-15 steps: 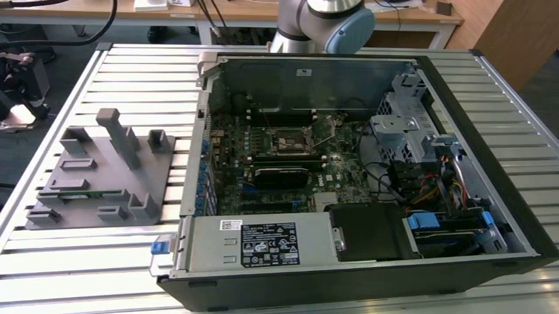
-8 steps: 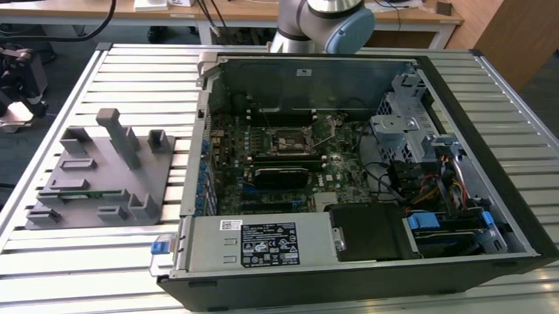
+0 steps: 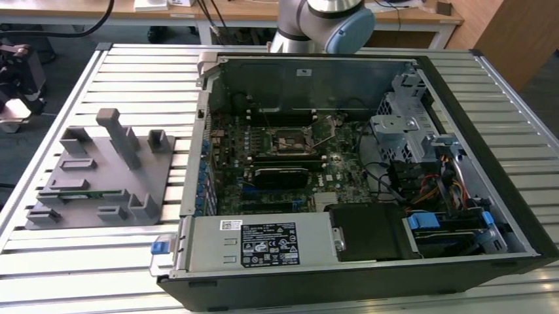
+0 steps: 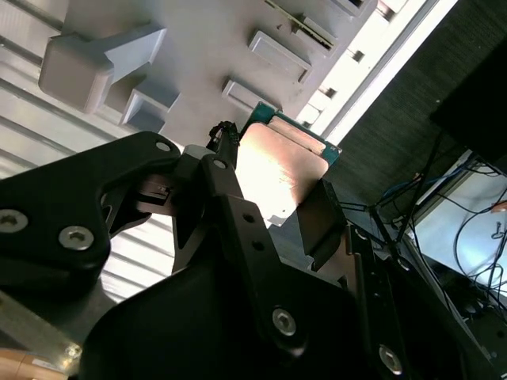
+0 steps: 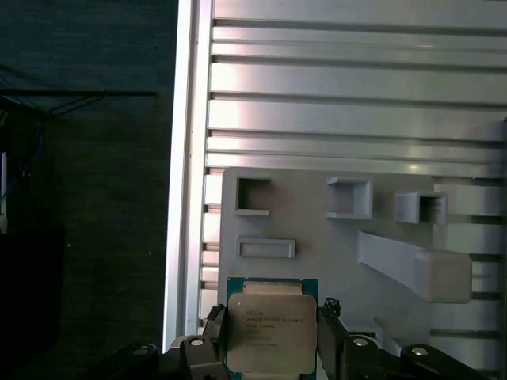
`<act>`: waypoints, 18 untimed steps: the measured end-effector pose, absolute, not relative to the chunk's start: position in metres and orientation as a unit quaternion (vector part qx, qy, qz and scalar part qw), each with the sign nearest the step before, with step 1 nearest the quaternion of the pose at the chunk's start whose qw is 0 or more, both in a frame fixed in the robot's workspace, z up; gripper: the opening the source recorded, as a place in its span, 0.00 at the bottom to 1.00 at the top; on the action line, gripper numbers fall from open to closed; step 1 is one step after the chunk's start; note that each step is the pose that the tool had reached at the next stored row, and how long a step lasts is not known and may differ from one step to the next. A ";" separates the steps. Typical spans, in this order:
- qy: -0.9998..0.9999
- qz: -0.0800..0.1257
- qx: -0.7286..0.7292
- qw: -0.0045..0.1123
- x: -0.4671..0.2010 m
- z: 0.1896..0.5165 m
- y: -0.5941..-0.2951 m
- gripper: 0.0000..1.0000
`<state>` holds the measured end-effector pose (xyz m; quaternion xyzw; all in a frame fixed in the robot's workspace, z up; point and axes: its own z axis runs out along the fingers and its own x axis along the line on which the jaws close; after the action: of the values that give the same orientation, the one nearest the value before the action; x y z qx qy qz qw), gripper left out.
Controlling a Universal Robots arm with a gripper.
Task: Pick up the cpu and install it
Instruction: 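Pick up the cpu and move it towards the insertion slot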
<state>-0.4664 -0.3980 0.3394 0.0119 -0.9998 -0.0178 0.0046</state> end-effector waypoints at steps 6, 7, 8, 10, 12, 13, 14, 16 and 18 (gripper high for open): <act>-1.000 -0.018 0.012 0.005 -0.466 0.343 -0.398 0.54; -1.000 -0.018 0.012 0.005 -0.466 0.344 -0.398 0.54; -1.000 -0.018 0.012 0.005 -0.466 0.345 -0.398 0.54; -1.000 -0.018 0.012 0.005 -0.466 0.346 -0.398 0.54; -1.000 -0.018 0.012 0.005 -0.466 0.348 -0.398 0.54; -1.000 -0.018 0.012 0.005 -0.466 0.349 -0.398 0.54; -1.000 -0.018 0.012 0.005 -0.466 0.349 -0.398 0.54; -1.000 -0.018 0.012 0.005 -0.466 0.351 -0.398 0.54; -1.000 -0.018 0.012 0.005 -0.466 0.352 -0.398 0.54</act>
<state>-0.4664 -0.3976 0.3519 0.0119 -0.9998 -0.0177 0.0046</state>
